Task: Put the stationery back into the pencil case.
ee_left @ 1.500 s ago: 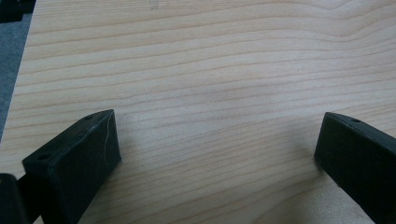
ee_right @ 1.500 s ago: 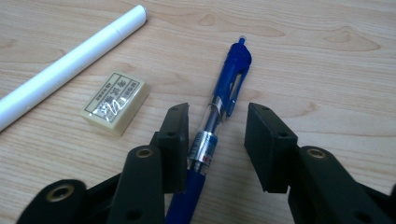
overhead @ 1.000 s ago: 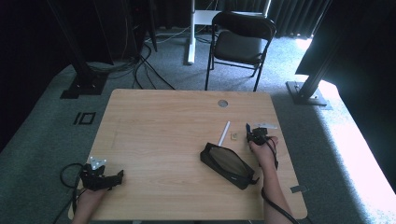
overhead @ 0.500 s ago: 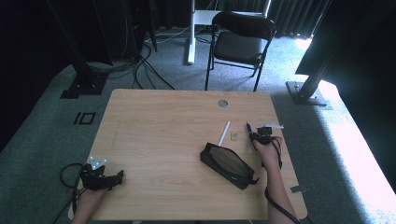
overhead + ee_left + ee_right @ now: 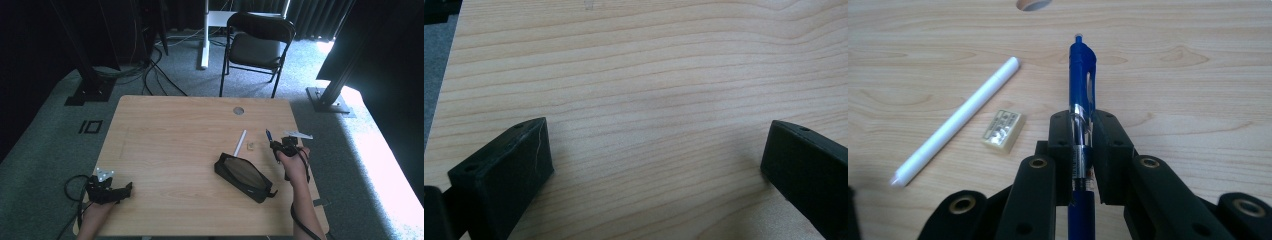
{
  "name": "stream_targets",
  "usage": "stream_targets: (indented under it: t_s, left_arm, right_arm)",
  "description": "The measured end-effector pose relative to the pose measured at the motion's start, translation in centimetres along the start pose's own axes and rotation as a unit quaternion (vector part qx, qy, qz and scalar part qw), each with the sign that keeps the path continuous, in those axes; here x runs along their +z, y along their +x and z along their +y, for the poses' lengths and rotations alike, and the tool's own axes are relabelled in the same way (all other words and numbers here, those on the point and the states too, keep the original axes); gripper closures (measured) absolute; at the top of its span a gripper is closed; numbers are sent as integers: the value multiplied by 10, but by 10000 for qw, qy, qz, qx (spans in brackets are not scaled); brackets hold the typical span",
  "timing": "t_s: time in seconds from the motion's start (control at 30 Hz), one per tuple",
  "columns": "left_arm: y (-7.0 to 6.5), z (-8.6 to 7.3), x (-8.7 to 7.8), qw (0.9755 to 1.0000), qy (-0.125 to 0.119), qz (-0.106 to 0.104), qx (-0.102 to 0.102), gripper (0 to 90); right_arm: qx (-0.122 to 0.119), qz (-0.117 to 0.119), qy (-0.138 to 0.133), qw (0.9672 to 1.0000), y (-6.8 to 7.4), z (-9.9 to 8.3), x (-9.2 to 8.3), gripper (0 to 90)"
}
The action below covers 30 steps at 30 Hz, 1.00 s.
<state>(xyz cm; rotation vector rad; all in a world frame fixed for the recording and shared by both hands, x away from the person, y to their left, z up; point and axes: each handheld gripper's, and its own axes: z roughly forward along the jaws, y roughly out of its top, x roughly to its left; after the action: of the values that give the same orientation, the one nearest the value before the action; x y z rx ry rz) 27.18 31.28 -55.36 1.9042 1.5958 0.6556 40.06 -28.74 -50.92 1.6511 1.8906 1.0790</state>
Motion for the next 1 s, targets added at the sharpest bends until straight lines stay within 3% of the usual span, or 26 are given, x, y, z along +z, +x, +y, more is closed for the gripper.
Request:
stream_targets:
  t_s: [0.2, 0.57, 0.8, 0.97, 1.0]
  left_arm:
    - [0, 0, 0, 10000, 1, -1, 0, 4]
    - [0, 0, 0, 10000, -2, 0, -1, 4]
    - [0, 0, 0, 10000, 0, 0, 1, 4]
    - [0, 0, 0, 10000, 0, -1, 0, 4]
    - [0, 0, 0, 10000, 0, -1, 0, 4]
  right_arm:
    - [-92, 179, -115, 9997, 4, 3, -16, 795]
    - [-283, 499, -194, 9982, 17, 8, -29, 795]
    - [-352, 757, -241, 9962, 26, 10, -39, 795]
    - [-463, 971, -276, 9938, 34, 11, -48, 795]
    - [-493, 1108, -305, 9922, 39, 11, -52, 795]
